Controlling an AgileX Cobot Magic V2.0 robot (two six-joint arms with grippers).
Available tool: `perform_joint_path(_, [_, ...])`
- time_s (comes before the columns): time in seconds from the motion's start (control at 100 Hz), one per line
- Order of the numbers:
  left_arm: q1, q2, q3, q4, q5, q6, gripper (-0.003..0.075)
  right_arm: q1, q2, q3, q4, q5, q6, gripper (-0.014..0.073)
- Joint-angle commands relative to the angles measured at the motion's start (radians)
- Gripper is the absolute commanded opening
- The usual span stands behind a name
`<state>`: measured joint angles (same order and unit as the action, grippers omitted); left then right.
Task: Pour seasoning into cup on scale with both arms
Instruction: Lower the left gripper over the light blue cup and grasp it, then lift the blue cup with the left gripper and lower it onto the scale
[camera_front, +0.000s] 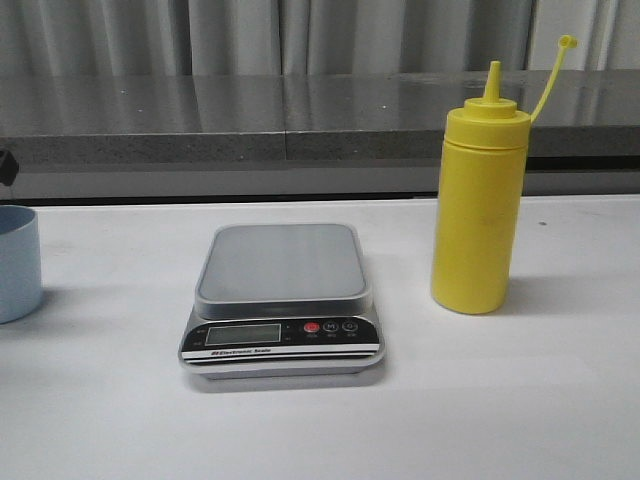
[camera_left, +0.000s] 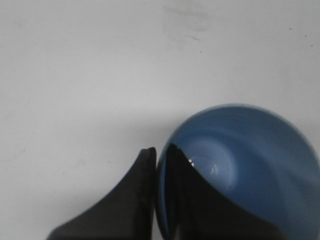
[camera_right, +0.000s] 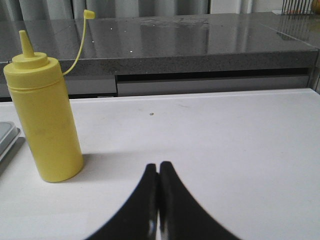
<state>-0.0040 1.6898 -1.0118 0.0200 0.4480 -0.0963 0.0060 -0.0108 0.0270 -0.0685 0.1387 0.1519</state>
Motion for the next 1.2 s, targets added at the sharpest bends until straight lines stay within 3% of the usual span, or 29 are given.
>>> perform_joint_path(0.0, [-0.005, -0.037, -0.061, -0.028, 0.015, -0.006, -0.002, -0.007, -0.019, -0.021, -0.006, -0.08, -0.011, -0.0067])
perform_joint_path(0.18, [-0.016, -0.068, -0.173, -0.069, 0.148, -0.001, -0.002, -0.007, -0.019, -0.021, -0.006, -0.08, -0.011, -0.0067])
perform_joint_path(0.43, [-0.108, -0.096, -0.307, -0.128, 0.248, 0.005, -0.002, -0.007, -0.019, -0.021, -0.006, -0.08, -0.011, -0.0067])
perform_joint_path(0.8, [-0.355, -0.063, -0.346, -0.133, 0.185, 0.005, -0.002, -0.007, -0.019, -0.021, -0.006, -0.08, -0.011, -0.0067])
perform_joint_path(1.19, [-0.47, 0.091, -0.494, -0.133, 0.199, 0.005, -0.002, -0.007, -0.019, -0.021, -0.006, -0.08, -0.011, -0.0067])
